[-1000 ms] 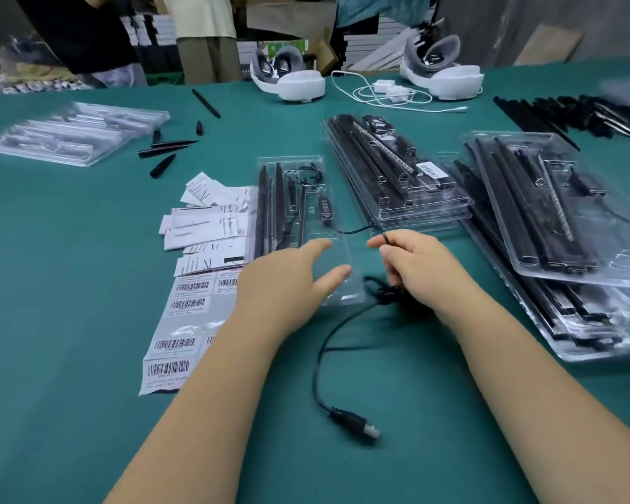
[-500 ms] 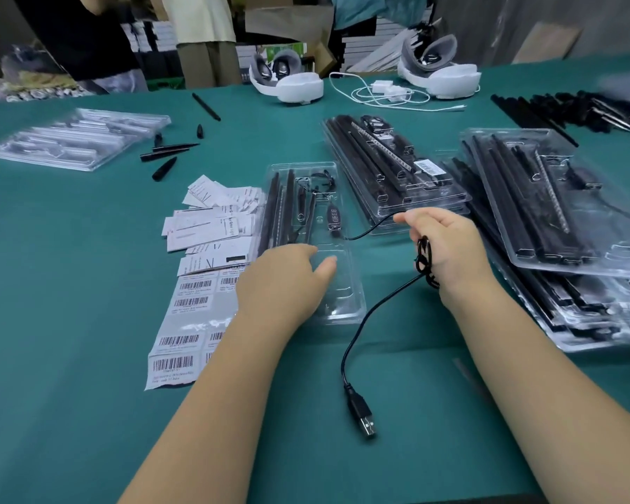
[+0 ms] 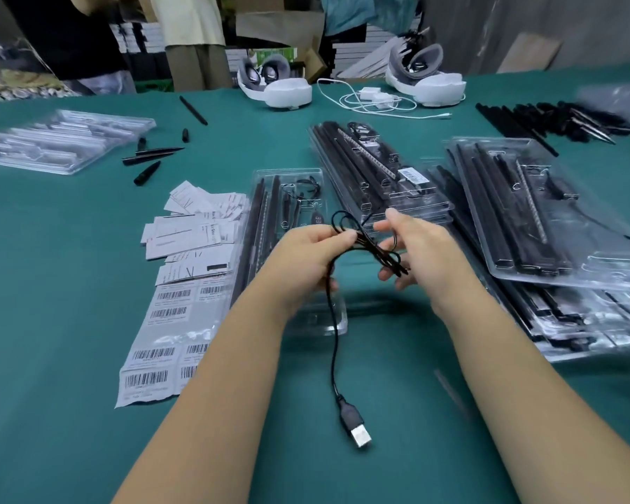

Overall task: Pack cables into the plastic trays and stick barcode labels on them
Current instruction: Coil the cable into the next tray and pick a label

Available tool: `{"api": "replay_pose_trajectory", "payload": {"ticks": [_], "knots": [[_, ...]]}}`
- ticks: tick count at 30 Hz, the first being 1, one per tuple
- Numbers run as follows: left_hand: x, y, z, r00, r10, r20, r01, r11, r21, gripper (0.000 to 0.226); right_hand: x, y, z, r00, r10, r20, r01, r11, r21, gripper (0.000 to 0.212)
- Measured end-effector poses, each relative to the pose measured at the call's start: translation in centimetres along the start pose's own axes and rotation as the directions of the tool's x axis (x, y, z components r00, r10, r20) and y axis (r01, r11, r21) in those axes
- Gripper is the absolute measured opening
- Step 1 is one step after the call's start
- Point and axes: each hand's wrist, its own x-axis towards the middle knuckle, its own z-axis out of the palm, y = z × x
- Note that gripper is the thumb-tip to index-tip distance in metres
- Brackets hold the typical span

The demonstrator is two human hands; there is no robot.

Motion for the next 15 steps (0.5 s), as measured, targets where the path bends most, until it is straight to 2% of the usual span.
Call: {"api": "replay_pose_trajectory", "payload": {"ticks": [2,3,5,7,9,12,14,15], "knots": [[0.23,-0.21,-0.3,0.998,-0.043,-0.05,0.035,0.988,-0.153,0.023,0.05,0.04,0.04,0.999,-0.017,-0.046,0.015,0.999,-0.044,0.017],[0.31,-0.28,-0.39,0.997,-0.06,-0.051,0.049,0.98,-0.192,0.02,0.05,0.12,0.05,0.998,-0.033,-0.058,0.033,0.999,-0.005,0.021],[0.42,-0.33,-0.53,0.996,-0.084,-0.028,0.076,0.973,-0.217,0.025,-0.11,0.16,-0.03,0.997,-0.075,-0.033,0.08,0.982,0.168,0.033],[0.54,-0.29,-0.56,0.996,-0.085,-0.014,0.081,0.977,-0.197,0.034,-0.24,0.1,-0.26,0.988,-0.143,0.056,0.111,0.919,0.377,0.043],[0.56,-0.16,-0.38,0.996,-0.086,-0.021,0.082,0.982,-0.171,0.036,-0.31,0.06,-0.35,0.964,-0.213,0.161,0.109,0.865,0.49,0.05],[0.35,-0.06,0.05,0.994,-0.095,-0.055,0.088,0.989,-0.115,0.025,-0.2,0.39,-0.02,0.949,-0.269,0.166,0.173,0.881,0.44,0.045],[0.39,-0.2,0.31,0.986,-0.049,-0.16,0.046,0.999,-0.021,0.026,-0.1,0.52,0.09,0.956,-0.275,0.102,0.215,0.893,0.396,0.037],[0.37,-0.35,0.36,0.972,0.008,-0.234,0.004,0.999,0.05,0.035,-0.03,0.55,0.03,0.958,-0.274,0.083,0.223,0.897,0.381,0.034]]}}
